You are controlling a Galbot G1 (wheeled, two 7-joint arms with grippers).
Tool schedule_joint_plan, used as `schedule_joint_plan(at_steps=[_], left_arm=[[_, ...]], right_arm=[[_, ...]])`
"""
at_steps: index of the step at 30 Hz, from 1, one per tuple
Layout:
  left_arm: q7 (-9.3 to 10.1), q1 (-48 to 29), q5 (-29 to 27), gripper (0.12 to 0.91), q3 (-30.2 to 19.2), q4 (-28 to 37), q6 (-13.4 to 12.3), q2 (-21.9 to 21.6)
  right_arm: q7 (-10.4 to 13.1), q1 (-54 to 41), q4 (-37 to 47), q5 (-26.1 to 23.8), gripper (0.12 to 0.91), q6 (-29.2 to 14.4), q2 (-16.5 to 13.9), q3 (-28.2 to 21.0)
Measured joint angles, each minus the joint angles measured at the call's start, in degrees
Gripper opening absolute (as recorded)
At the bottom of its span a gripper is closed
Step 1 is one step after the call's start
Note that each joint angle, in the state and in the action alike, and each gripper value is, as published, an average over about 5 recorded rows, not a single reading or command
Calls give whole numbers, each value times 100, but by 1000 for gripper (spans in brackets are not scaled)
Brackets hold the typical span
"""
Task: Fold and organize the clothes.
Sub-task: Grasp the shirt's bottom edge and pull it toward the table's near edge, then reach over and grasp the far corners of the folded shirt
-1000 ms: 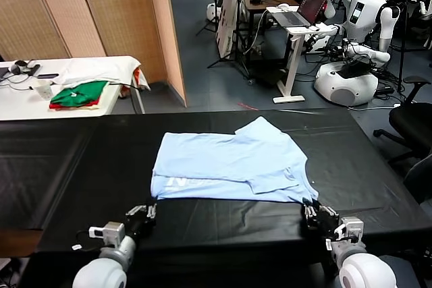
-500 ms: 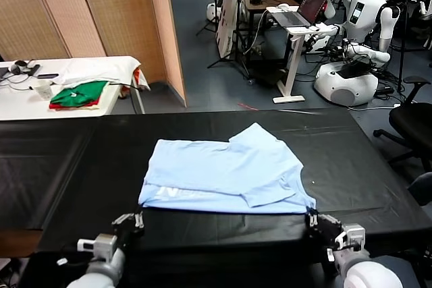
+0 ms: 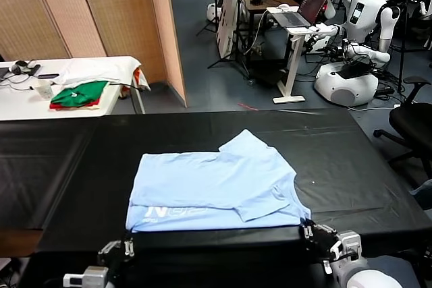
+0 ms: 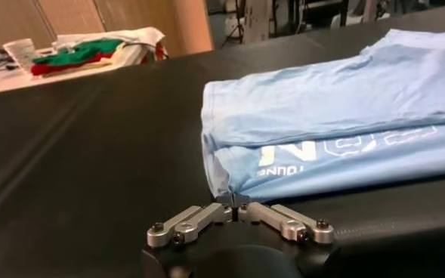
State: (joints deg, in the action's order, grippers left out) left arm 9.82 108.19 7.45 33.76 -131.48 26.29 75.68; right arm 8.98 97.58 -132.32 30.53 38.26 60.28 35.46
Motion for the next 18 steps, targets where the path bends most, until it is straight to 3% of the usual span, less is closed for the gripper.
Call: schedule_joint_plan(at_steps=[2, 6, 10, 12, 18], left_arm=[[34, 42, 107, 699, 55, -108, 61, -35], [35, -26, 527, 876, 182, -302, 41, -139], [24, -417, 954, 905, 215, -263, -113, -327], [61, -770, 1169, 907, 170, -120, -72, -486], [405, -2141, 2266, 907, -77, 537, 571, -1083]], right_arm=[[-5, -18, -163, 160, 813, -2, -12, 89], [-90, -294, -297, 387, 898, -23, -74, 185], [-115, -1017, -78, 422, 906, 68, -154, 40], [-81, -1510, 182, 416, 907, 172, -189, -154], [38, -2985, 1157, 402, 907, 390, -171, -982]])
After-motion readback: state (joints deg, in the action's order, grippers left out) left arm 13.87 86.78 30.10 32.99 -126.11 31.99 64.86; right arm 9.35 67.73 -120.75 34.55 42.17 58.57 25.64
